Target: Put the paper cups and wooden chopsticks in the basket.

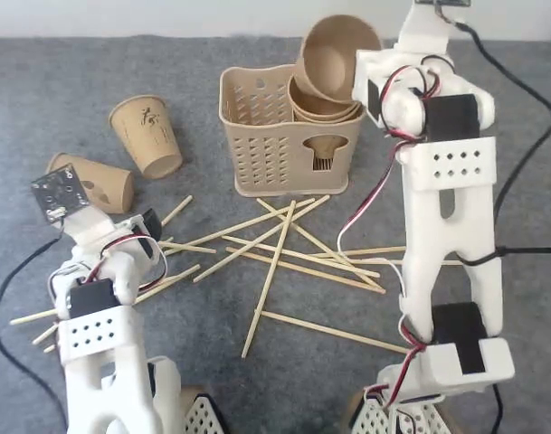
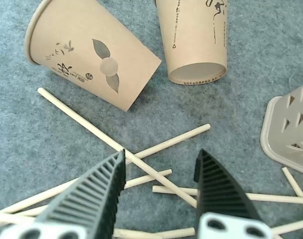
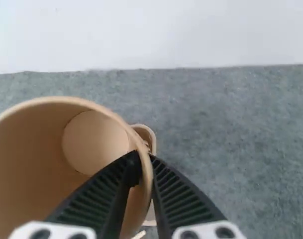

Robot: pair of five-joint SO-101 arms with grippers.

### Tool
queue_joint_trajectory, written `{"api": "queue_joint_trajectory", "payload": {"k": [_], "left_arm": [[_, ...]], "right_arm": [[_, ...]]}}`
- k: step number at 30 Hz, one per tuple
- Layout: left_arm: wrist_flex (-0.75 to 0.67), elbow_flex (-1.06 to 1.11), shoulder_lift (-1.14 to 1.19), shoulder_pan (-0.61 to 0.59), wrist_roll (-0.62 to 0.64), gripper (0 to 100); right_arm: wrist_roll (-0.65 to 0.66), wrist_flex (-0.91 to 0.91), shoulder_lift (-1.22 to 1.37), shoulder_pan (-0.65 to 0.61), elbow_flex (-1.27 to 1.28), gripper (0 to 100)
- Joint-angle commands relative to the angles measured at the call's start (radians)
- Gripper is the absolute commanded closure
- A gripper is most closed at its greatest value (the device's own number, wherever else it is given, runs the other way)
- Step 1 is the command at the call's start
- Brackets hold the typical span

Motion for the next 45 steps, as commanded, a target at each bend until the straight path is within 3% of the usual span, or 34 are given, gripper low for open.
{"api": "queue_joint_trajectory", "payload": {"k": [1, 9, 17, 23, 27, 29, 37, 45], "left_arm": [[-0.026, -0.005, -0.037, -0.006, -0.008, 79], [-0.026, -0.004, -0.037, -0.006, -0.008, 79], [-0.026, -0.004, -0.035, -0.006, -0.008, 79], [-0.026, -0.004, -0.037, -0.008, -0.008, 79], [-0.063, -0.012, -0.031, -0.063, -0.002, 79], [-0.068, -0.022, -0.029, -0.083, 0.000, 79], [0.043, -0.134, -0.028, -0.150, 0.000, 79], [0.146, -0.266, -0.028, -0.204, -0.002, 79]], "right_arm": [[-0.006, 0.039, -0.010, 0.024, -0.044, 98.9], [0.040, 0.094, -0.024, 0.022, -0.075, 94.3], [0.041, 0.119, -0.076, 0.016, -0.233, 79.4], [0.041, 0.354, -0.206, 0.016, -0.387, 81.7], [0.041, 0.553, -0.248, 0.022, -0.371, 91.4], [0.055, 0.547, -0.278, 0.050, -0.261, 99.1], [0.124, 0.519, -0.529, 0.159, 0.235, 99.1], [0.285, 0.209, -0.880, 0.262, 0.879, 99.1]]}}
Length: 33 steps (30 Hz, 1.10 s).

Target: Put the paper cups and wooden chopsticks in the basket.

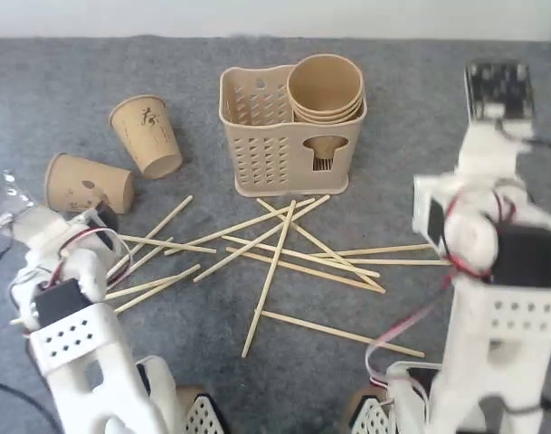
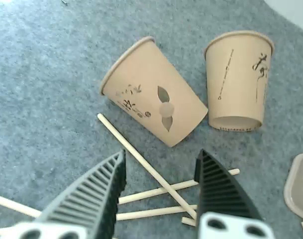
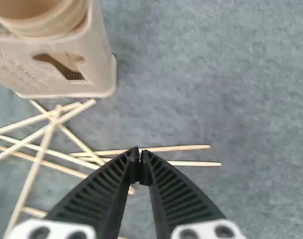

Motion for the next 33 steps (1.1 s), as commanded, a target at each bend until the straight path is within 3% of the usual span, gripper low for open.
{"api": "queue_joint_trajectory", "payload": {"k": [1, 8, 15, 25, 33], "left_arm": [[0.049, -0.105, -0.028, -0.009, 0.000, 79], [0.130, -0.228, 0.018, -0.009, -0.003, 79], [0.244, -0.556, 0.419, -0.060, -0.005, 79], [0.470, -1.244, 1.066, -0.170, -0.057, 79], [0.638, -1.891, 1.567, -0.169, -0.117, 79]], "right_arm": [[0.071, -0.229, -0.189, 0.082, 0.385, 99.1], [0.071, -0.522, -0.209, 0.125, 0.806, 99.1], [0.043, -0.740, -0.209, 0.119, 1.053, 99.1], [0.038, -0.760, -0.213, 0.119, 1.111, 99.1], [0.041, -0.762, -0.217, 0.119, 1.119, 99.1]]}}
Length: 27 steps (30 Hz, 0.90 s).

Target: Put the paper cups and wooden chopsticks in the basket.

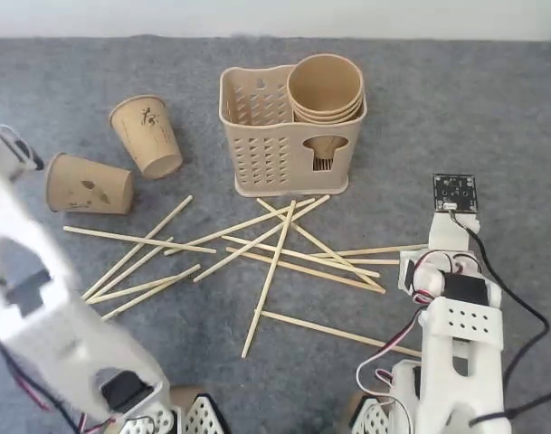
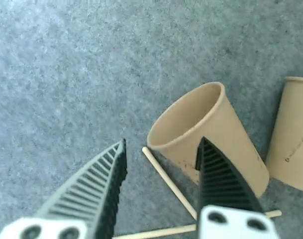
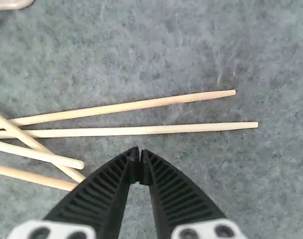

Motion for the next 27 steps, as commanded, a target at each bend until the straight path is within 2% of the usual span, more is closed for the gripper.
{"api": "queue_joint_trajectory", "payload": {"k": [1, 7, 10, 12, 22, 27], "left_arm": [[0.066, -0.357, 0.176, 0.011, -0.018, 79], [0.163, -0.785, 0.496, 0.060, -0.018, 79], [0.245, -0.975, 0.614, 0.100, -0.018, 79], [0.249, -1.058, 0.666, 0.114, -0.018, 79], [0.250, -1.070, 0.680, 0.120, -0.018, 79], [0.250, -0.937, 0.626, 0.118, -0.018, 79]], "right_arm": [[-0.006, -0.016, -0.036, 0.007, -0.005, 99.1], [-0.006, -0.016, -0.038, 0.007, -0.002, 99.1], [-0.005, -0.045, -0.041, 0.005, 0.023, 99.1], [-0.003, -0.061, -0.041, 0.005, 0.029, 99.1], [0.023, -0.067, -0.041, 0.005, 0.034, 99.1], [0.023, -0.067, -0.041, 0.002, 0.034, 99.1]]}}
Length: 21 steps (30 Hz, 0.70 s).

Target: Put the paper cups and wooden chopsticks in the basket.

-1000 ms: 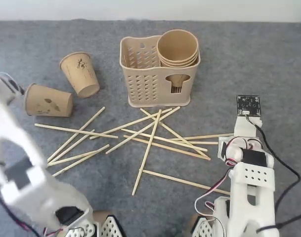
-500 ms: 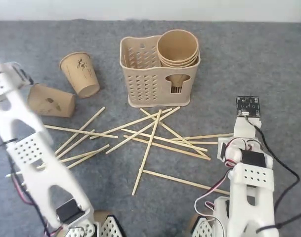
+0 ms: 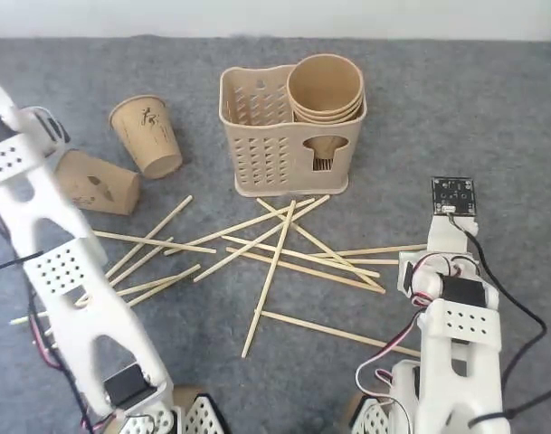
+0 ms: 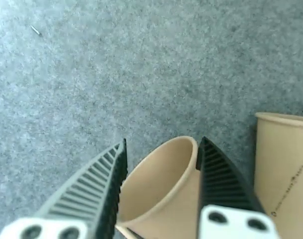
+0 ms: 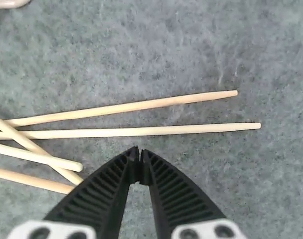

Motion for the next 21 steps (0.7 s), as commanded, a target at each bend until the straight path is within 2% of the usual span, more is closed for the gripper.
{"api": "queue_joint_trajectory", "payload": {"k": [1, 10, 18, 21], "left_arm": [[0.037, 0.101, -0.103, 0.011, -0.008, 79], [0.029, 0.567, -0.394, 0.071, -0.026, 79], [0.034, 0.668, -0.416, 0.074, -0.037, 80], [0.034, 0.661, -0.416, 0.074, -0.032, 91]], "right_arm": [[0.023, -0.021, -0.039, -0.008, -0.003, 99.1], [0.025, -0.021, -0.039, -0.024, -0.003, 99.1], [0.025, -0.019, -0.039, -0.024, -0.003, 99.1], [0.025, -0.019, -0.039, -0.024, -0.003, 99.1]]}}
